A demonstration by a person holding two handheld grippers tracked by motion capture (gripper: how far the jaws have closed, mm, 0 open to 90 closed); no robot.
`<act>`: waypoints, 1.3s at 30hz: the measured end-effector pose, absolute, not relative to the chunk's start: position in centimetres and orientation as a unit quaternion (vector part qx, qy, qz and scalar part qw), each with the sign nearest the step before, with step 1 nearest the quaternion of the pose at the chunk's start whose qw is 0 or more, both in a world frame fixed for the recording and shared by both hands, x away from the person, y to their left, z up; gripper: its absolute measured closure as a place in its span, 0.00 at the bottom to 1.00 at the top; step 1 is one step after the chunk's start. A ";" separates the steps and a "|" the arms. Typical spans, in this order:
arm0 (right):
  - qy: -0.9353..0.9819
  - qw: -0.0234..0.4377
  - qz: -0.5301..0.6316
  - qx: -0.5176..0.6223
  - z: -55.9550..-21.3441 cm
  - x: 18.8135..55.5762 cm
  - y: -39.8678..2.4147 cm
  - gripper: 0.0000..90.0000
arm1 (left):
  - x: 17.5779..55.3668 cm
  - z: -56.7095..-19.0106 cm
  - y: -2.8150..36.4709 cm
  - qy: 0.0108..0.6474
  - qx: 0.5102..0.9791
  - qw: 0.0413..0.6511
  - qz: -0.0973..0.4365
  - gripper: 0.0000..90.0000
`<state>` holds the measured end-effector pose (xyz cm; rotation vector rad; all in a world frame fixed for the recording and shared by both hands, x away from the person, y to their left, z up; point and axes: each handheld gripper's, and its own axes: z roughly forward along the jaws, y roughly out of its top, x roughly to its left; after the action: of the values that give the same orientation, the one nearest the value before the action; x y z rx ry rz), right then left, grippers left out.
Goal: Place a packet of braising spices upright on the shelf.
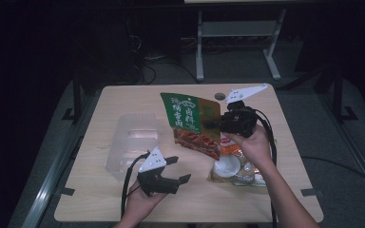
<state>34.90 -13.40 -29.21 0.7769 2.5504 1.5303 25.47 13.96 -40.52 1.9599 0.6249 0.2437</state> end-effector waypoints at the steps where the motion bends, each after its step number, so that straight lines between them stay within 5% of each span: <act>1: 0.830 0.032 0.498 0.251 -29.1 35.2 -13.0 1.00 | 25.4 -40.6 13.9 0.257 0.815 0.509 0.100 0.27; 39: 0.846 0.028 0.493 0.201 -27.3 38.2 -6.3 1.00 | 24.8 -41.1 13.6 0.245 0.829 0.493 0.099 0.26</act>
<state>38.19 -6.26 -27.28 0.6212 2.6113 1.5225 24.77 13.58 -41.11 2.0109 0.5950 0.2410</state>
